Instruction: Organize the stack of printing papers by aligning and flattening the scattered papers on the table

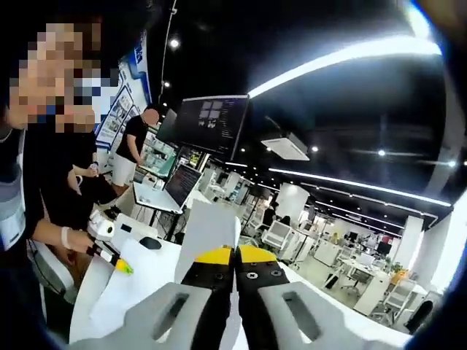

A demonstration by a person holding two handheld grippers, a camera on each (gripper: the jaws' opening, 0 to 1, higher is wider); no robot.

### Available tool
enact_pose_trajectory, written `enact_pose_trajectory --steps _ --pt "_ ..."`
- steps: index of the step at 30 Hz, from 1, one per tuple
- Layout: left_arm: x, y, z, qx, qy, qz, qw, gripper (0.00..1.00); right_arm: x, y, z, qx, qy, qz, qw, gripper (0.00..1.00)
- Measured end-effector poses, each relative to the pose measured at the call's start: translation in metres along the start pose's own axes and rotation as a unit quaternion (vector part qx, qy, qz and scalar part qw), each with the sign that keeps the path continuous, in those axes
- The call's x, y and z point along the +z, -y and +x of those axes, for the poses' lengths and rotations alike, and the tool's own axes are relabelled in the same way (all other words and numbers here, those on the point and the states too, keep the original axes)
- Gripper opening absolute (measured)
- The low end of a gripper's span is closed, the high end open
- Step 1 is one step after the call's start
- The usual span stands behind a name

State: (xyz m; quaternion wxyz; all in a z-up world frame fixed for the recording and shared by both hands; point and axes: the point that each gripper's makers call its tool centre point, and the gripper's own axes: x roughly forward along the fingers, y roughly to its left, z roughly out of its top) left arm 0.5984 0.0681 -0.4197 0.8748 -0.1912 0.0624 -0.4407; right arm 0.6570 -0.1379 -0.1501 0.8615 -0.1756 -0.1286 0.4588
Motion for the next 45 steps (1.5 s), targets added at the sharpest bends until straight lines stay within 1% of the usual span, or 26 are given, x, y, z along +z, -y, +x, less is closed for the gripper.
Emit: enact_pose_trajectory --steps 5,6,13,15,17,19,21,22,24,26,27,29,30,32,36,39,42,45 --pt "0.0 0.0 0.0 0.0 0.0 0.0 1.0 0.1 0.004 -0.009 -0.003 0.014 0.001 0.007 0.9999 0.0" --pt "0.0 0.0 0.0 0.0 0.0 -0.001 1.0 0.1 0.005 -0.014 -0.005 0.026 0.004 0.025 0.9994 0.0" --pt "0.0 0.0 0.0 0.0 -0.001 0.0 1.0 0.1 0.012 -0.021 -0.01 0.047 0.005 0.054 0.9975 0.0" --pt "0.0 -0.001 0.0 0.0 -0.001 0.0 1.0 0.1 0.013 -0.028 -0.01 0.066 0.003 0.082 0.9945 0.0" --pt "0.0 -0.001 0.0 0.0 -0.001 0.0 1.0 0.1 0.013 -0.029 -0.011 0.07 0.001 0.087 0.9937 0.0" --pt "0.001 -0.002 -0.001 -0.001 -0.001 0.0 1.0 0.1 0.011 -0.031 -0.012 0.079 -0.003 0.107 0.9911 0.0" --pt "0.001 -0.002 -0.001 -0.001 -0.001 0.0 1.0 0.1 0.013 -0.031 -0.013 0.086 0.0 0.124 0.9885 0.0" --pt "0.001 -0.003 -0.001 -0.001 -0.001 0.0 1.0 0.1 0.014 -0.034 -0.014 0.096 -0.001 0.142 0.9852 0.0" --pt "0.001 -0.003 -0.002 -0.001 -0.001 0.0 1.0 0.1 0.016 -0.034 -0.015 0.105 -0.004 0.161 0.9813 0.0" --pt "0.001 -0.004 -0.002 -0.001 0.0 0.0 1.0 0.1 0.012 -0.031 -0.013 0.112 -0.012 0.172 0.9787 0.0" --pt "0.001 -0.004 -0.003 -0.002 0.0 0.0 1.0 0.1 0.01 -0.029 -0.011 0.111 -0.014 0.172 0.9787 0.0" --pt "0.001 -0.004 -0.003 -0.002 0.0 0.001 1.0 0.1 -0.001 -0.03 -0.007 0.111 -0.029 0.173 0.9782 0.0" --pt "0.002 -0.004 -0.003 -0.002 0.001 0.0 1.0 0.1 -0.007 -0.031 -0.005 0.115 -0.038 0.178 0.9766 0.0" --pt "0.002 -0.005 -0.003 -0.002 0.001 -0.001 1.0 0.1 -0.015 -0.033 -0.002 0.117 -0.047 0.18 0.9755 0.0" --pt "0.001 -0.005 -0.003 -0.003 0.001 -0.001 1.0 0.1 -0.027 -0.035 0.005 0.124 -0.062 0.183 0.9733 0.0" --pt "0.001 -0.004 -0.004 -0.004 0.001 -0.001 1.0 0.1 -0.033 -0.032 0.008 0.122 -0.069 0.181 0.9734 0.0" --pt "0.0 -0.003 -0.003 -0.004 0.001 -0.001 1.0 0.1 -0.037 -0.024 0.01 0.117 -0.071 0.187 0.9728 0.0" --pt "0.0 -0.003 -0.003 -0.005 0.0 -0.001 1.0 0.1 -0.047 -0.019 0.013 0.107 -0.082 0.179 0.9745 0.0"
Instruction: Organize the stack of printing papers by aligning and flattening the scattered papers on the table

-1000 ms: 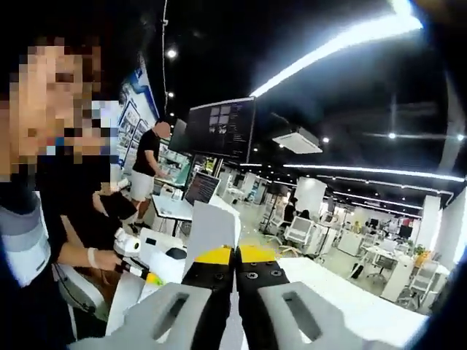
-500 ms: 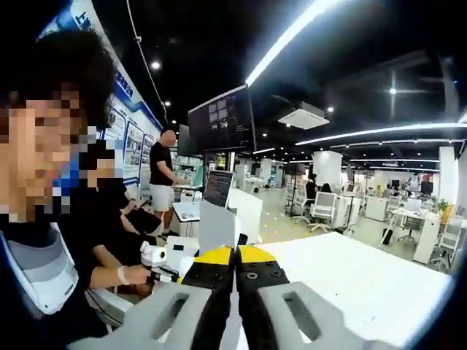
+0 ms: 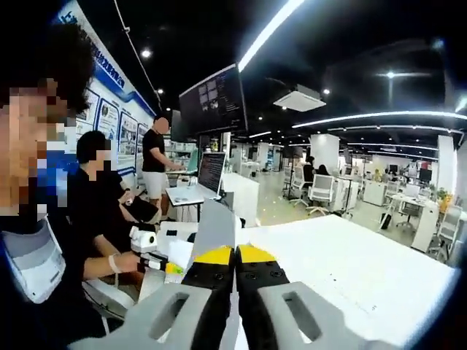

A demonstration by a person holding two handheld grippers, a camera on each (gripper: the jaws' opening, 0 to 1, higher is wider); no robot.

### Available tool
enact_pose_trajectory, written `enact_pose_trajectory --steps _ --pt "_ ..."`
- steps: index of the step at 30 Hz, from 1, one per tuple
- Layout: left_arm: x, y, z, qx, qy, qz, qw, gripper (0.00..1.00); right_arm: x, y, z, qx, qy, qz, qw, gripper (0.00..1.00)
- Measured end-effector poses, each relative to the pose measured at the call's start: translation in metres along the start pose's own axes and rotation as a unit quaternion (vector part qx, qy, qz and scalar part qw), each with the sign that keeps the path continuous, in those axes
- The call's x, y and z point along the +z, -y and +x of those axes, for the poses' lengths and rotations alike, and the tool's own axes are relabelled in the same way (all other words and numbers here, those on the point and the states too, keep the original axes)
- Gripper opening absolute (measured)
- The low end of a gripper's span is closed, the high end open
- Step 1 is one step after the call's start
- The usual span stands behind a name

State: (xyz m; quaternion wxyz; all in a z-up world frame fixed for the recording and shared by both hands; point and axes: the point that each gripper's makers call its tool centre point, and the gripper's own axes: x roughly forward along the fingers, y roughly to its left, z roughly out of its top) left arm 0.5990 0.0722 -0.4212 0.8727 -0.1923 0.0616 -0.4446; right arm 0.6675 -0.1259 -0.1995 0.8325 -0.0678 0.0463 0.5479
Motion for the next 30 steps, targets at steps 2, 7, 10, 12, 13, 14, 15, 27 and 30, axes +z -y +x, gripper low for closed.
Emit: enact_pose_trajectory --steps 2,7,10,12,13,14,15,27,30 --pt "0.0 0.0 0.0 0.0 0.0 0.0 1.0 0.1 -0.008 0.007 0.004 -0.009 -0.012 -0.005 0.9999 0.0" --pt "-0.001 0.001 0.0 -0.001 -0.001 0.0 1.0 0.1 -0.031 0.025 0.018 -0.024 -0.042 -0.011 0.9988 0.0" --pt "-0.001 0.002 0.0 -0.003 -0.001 0.0 1.0 0.1 -0.043 0.039 0.025 -0.036 -0.058 -0.016 0.9975 0.0" --pt "0.0 0.001 0.0 -0.003 -0.001 0.0 1.0 0.1 -0.049 0.048 0.03 -0.037 -0.06 -0.008 0.9975 0.0" --pt "0.0 0.001 0.0 -0.004 -0.001 0.0 1.0 0.1 -0.054 0.055 0.033 -0.045 -0.069 -0.017 0.9965 0.0" --pt "0.0 0.001 0.0 -0.004 -0.001 0.0 1.0 0.1 -0.057 0.058 0.036 -0.046 -0.072 -0.02 0.9962 0.0" --pt "0.0 0.001 0.0 -0.004 -0.002 0.0 1.0 0.1 -0.06 0.062 0.039 -0.047 -0.075 -0.02 0.9958 0.0" --pt "-0.001 0.004 0.001 -0.008 -0.004 -0.002 1.0 0.1 -0.09 0.08 0.063 -0.052 -0.107 -0.03 0.9924 0.0" --pt "-0.001 0.005 0.001 -0.008 -0.004 -0.003 1.0 0.11 -0.095 0.083 0.064 -0.054 -0.115 -0.038 0.9912 0.0"
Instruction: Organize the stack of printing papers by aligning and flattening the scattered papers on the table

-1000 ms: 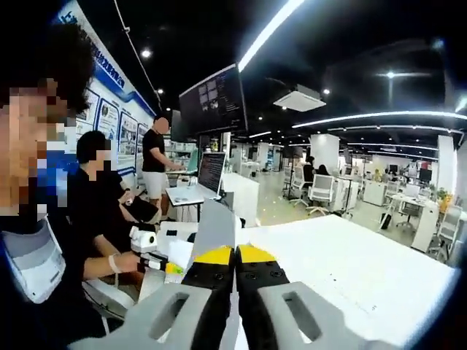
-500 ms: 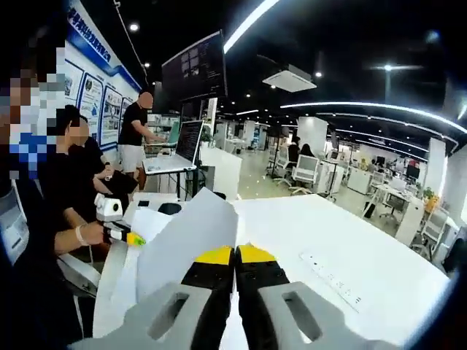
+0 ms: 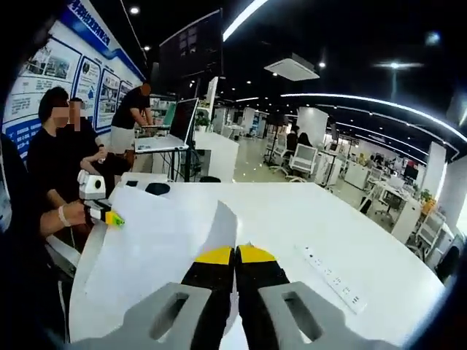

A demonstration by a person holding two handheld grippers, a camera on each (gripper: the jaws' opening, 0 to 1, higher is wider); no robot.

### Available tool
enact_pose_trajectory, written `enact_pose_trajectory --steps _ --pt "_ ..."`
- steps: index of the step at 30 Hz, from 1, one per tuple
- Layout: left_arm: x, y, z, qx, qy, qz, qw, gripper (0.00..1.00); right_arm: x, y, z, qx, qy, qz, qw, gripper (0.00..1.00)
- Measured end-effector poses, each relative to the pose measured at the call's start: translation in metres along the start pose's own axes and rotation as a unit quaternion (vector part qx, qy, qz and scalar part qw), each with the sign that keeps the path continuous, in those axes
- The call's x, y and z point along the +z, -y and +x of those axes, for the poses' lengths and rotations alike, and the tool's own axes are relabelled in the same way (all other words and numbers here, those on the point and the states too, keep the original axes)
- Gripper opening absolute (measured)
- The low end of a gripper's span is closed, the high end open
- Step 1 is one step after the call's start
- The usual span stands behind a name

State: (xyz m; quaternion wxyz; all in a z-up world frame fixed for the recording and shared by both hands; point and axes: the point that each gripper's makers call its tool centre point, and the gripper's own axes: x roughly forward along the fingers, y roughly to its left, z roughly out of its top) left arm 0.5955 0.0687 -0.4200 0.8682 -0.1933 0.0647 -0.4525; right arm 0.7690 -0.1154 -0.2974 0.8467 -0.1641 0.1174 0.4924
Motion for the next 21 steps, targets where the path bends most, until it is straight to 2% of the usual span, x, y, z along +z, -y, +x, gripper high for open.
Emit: enact_pose_trajectory --steps 8,10,12,15,16,21 --pt "-0.001 0.002 0.001 -0.001 -0.001 0.001 1.0 0.11 -0.002 -0.01 0.001 0.016 0.003 0.002 0.9999 0.0" --pt "-0.001 0.002 0.001 -0.002 -0.002 0.001 1.0 0.11 0.001 -0.017 0.0 0.032 0.009 -0.004 0.9995 0.0" --pt "-0.001 0.002 0.001 -0.002 -0.002 0.001 1.0 0.11 0.008 -0.032 -0.001 0.067 0.03 -0.035 0.9967 0.0" --pt "-0.001 0.002 0.001 -0.001 -0.002 0.001 1.0 0.11 0.014 -0.048 -0.003 0.108 0.05 -0.041 0.992 0.0" --pt "-0.001 0.002 0.001 -0.002 -0.002 0.0 1.0 0.11 0.013 -0.047 -0.003 0.102 0.048 -0.04 0.9929 0.0" --pt "-0.001 0.003 0.002 -0.002 -0.002 0.0 1.0 0.11 0.011 -0.054 0.0 0.119 0.043 -0.043 0.991 0.0"
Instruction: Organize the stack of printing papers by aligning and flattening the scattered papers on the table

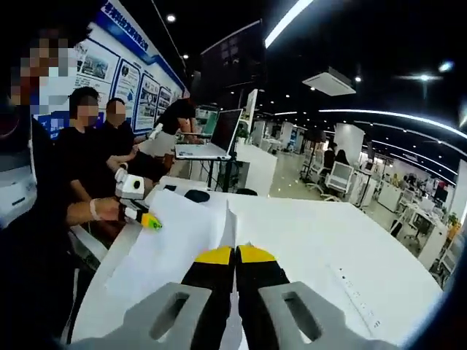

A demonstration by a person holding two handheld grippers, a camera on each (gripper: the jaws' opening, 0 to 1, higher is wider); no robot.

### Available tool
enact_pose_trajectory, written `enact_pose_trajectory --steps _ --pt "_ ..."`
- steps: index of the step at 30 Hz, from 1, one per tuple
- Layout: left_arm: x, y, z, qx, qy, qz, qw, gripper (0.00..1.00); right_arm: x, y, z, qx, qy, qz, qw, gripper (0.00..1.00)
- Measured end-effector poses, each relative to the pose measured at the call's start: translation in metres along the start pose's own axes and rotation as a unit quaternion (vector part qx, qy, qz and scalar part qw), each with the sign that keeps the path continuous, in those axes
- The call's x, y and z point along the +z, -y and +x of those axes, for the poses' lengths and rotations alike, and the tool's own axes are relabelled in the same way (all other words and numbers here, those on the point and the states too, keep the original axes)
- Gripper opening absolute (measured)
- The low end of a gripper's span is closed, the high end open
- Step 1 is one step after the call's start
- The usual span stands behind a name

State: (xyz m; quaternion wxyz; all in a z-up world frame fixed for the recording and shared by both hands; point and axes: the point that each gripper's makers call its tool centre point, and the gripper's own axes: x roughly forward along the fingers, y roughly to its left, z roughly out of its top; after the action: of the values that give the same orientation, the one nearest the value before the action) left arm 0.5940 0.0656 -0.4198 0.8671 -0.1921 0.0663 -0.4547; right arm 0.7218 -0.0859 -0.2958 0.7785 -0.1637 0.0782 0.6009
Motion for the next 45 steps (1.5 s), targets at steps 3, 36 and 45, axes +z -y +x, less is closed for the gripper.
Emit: enact_pose_trajectory --steps 3,36,45 --pt "0.0 0.0 0.0 0.0 0.0 0.0 1.0 0.11 0.003 -0.005 0.002 0.012 0.008 0.004 0.9999 0.0" --pt "-0.001 0.004 0.001 -0.004 -0.002 0.0 1.0 0.12 0.02 -0.039 0.014 0.074 0.035 0.033 0.9961 0.0" --pt "0.001 0.002 0.001 -0.005 -0.002 -0.001 1.0 0.12 0.017 -0.036 0.02 0.077 0.032 0.039 0.9958 0.0"
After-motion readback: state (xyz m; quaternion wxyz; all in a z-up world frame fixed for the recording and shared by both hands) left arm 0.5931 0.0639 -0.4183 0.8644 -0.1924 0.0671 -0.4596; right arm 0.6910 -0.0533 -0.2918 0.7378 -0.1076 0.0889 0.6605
